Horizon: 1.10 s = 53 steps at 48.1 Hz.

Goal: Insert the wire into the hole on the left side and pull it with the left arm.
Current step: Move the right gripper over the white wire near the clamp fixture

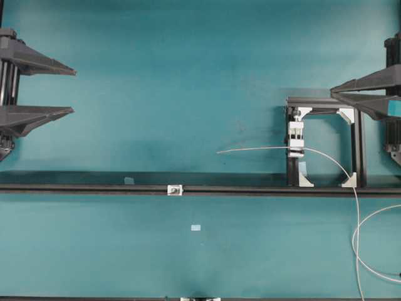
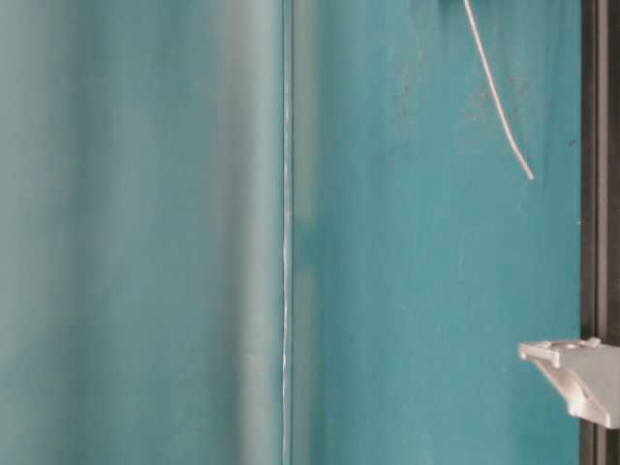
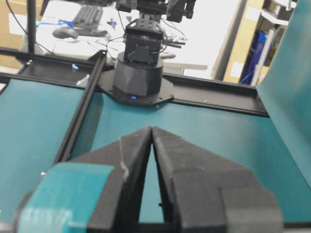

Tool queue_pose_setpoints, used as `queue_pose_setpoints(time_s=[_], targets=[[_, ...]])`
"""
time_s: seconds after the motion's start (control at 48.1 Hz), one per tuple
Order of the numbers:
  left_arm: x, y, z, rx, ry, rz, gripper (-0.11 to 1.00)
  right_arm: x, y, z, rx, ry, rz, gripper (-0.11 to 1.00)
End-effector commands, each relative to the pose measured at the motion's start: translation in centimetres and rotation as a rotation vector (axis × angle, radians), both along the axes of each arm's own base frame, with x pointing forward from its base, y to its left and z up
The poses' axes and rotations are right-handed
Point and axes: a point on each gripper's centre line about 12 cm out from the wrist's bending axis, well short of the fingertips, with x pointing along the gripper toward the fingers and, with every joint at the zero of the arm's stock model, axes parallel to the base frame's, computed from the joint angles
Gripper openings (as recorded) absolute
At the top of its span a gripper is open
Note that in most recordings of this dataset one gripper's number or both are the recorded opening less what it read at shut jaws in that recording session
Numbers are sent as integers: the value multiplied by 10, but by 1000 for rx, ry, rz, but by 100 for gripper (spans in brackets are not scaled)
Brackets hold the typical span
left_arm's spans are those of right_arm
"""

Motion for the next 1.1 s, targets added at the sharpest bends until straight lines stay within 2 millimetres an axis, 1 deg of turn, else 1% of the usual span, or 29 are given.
queue_pose_setpoints(time_s=[0.0,0.021,0.042,0.083,0.125,0.187,0.229,0.291,0.374,0.457,0.499,0.561,0.582,0.624,0.665,0.707,0.748,0.811,0.852,0.915,0.956,1.019,1.081], targets=[[1,1,-8,-27,14,8,24,1,2,0,9,-2,8,24],[0,2,-8,-30,14,10,24,1,2,-4,9,8,10,24],[0,2,-10,-31,15,10,22,1,2,-6,9,11,9,22],[0,2,-11,-34,14,10,12,1,2,-10,12,22,9,12],[0,2,-12,-33,14,10,5,2,2,-14,12,32,9,6],[0,2,-14,-33,20,10,-3,3,2,-18,15,46,10,3],[0,2,-15,-33,21,10,-6,4,2,-21,18,57,9,3],[1,2,-18,-31,32,12,-3,5,2,-25,24,74,9,3],[3,3,-24,-31,60,16,6,7,2,-31,34,97,9,3],[8,4,-33,-32,96,23,21,11,2,-36,44,118,9,3],[12,5,-37,-32,113,26,31,12,2,-39,50,132,8,3],[17,6,-42,-31,133,35,49,15,2,-45,61,155,8,4],[18,7,-44,-28,139,36,58,15,2,-47,63,163,8,4],[21,7,-47,-28,144,39,70,17,2,-51,72,173,7,4],[23,8,-51,-27,150,41,79,19,2,-54,79,184,7,5],[24,9,-53,-26,153,44,81,21,2,-57,89,192,7,9],[26,9,-56,-26,158,46,81,23,2,-60,99,198,6,15],[27,9,-60,-25,164,48,81,25,2,-63,109,207,5,29],[27,10,-62,-25,168,50,80,27,2,-65,110,212,5,41],[28,11,-65,-26,177,54,81,29,2,-68,112,221,6,57],[28,11,-68,-25,187,56,81,30,2,-70,113,229,4,65],[29,12,-71,-26,200,61,81,32,2,-73,113,239,3,72],[30,13,-74,-27,214,66,81,34,2,-76,113,252,3,73]])
